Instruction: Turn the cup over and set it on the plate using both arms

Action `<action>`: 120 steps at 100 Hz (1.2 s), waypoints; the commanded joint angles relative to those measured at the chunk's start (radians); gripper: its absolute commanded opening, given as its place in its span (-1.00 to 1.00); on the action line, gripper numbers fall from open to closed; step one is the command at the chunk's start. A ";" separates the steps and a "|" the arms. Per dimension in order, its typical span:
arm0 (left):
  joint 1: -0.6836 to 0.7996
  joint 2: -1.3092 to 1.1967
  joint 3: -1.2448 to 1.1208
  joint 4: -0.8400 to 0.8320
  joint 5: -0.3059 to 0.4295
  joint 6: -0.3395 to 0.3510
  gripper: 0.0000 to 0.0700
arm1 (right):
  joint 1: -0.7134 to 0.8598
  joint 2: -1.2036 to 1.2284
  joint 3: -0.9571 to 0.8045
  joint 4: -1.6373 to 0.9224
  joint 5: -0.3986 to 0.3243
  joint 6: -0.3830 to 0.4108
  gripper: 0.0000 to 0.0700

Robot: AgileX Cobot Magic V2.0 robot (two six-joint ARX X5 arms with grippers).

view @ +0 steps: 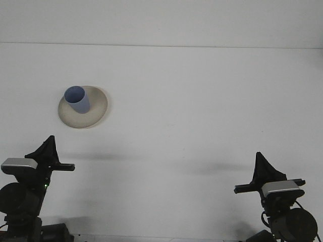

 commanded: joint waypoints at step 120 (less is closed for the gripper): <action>-0.207 -0.320 -0.508 0.270 -0.171 0.048 -0.96 | 0.003 -0.002 0.001 0.010 -0.003 0.006 -1.00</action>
